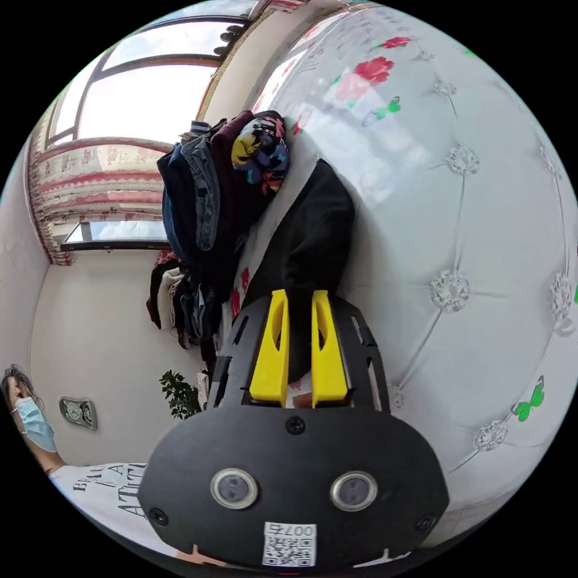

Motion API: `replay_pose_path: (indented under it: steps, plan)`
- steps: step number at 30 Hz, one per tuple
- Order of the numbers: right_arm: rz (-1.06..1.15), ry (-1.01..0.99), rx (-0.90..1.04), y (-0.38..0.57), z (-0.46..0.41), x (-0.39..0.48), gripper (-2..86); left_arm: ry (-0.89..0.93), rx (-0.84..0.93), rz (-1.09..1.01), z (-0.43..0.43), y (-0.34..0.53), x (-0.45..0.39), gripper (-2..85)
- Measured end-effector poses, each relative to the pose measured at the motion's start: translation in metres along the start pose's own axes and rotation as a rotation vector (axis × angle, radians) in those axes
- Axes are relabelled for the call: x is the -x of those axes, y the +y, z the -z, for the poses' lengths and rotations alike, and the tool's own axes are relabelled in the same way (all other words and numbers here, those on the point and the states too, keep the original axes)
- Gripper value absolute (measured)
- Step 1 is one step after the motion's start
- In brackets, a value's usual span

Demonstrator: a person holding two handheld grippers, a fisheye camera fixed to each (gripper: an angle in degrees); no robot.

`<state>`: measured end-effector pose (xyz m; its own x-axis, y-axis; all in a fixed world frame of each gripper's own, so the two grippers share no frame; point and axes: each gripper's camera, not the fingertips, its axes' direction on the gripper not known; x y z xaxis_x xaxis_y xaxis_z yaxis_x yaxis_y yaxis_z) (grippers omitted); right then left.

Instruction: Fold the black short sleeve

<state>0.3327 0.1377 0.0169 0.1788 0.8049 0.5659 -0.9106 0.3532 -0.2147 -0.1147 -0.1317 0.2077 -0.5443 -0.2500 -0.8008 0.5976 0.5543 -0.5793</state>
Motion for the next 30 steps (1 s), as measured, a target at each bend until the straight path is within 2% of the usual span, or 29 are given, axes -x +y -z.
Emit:
replay_pose_path:
  steps: [3, 5, 7, 10, 13, 14, 20, 25, 28, 30]
  plan:
    - [0.292, 0.027, 0.02, -0.01, -0.032, 0.083, 4.8, 0.004, -0.008, -0.018, 0.008, 0.005, -0.005, 8.8]
    - [0.616, 0.058, 0.122, 0.012, -0.072, 0.159, 4.4, 0.009, -0.015, -0.019, 0.016, 0.015, -0.003, 8.8]
    - [0.826, 0.073, 0.233, 0.044, -0.111, 0.201, 4.6, 0.017, -0.024, -0.015, 0.021, 0.025, 0.0, 8.8]
    - [0.995, 0.053, 0.424, 0.102, -0.183, 0.225, 5.8, 0.031, -0.038, 0.001, 0.029, 0.039, 0.008, 8.9]
    - [0.931, 0.049, 0.61, 0.129, -0.245, 0.204, 7.0, 0.078, -0.044, 0.028, 0.032, 0.051, 0.015, 9.8]
    - [0.887, 0.048, 0.618, 0.13, -0.255, 0.192, 7.3, 0.098, -0.039, 0.03, 0.032, 0.055, 0.016, 10.3]
    - [0.71, 0.262, 0.437, 0.089, -0.252, 0.128, 8.9, 0.122, 0.054, -0.041, 0.001, 0.066, 0.0, 12.3]
    - [0.446, 0.212, 0.453, 0.054, -0.275, 0.069, 9.4, 0.112, 0.187, -0.086, -0.06, 0.061, -0.021, 11.1]
    - [0.385, 0.199, 0.511, 0.053, -0.308, 0.049, 8.7, 0.014, 0.241, -0.103, -0.083, 0.06, -0.032, 7.2]
    - [0.377, 0.208, 0.488, 0.056, -0.319, 0.045, 7.6, 0.027, 0.264, -0.111, -0.088, 0.062, -0.033, 6.0]
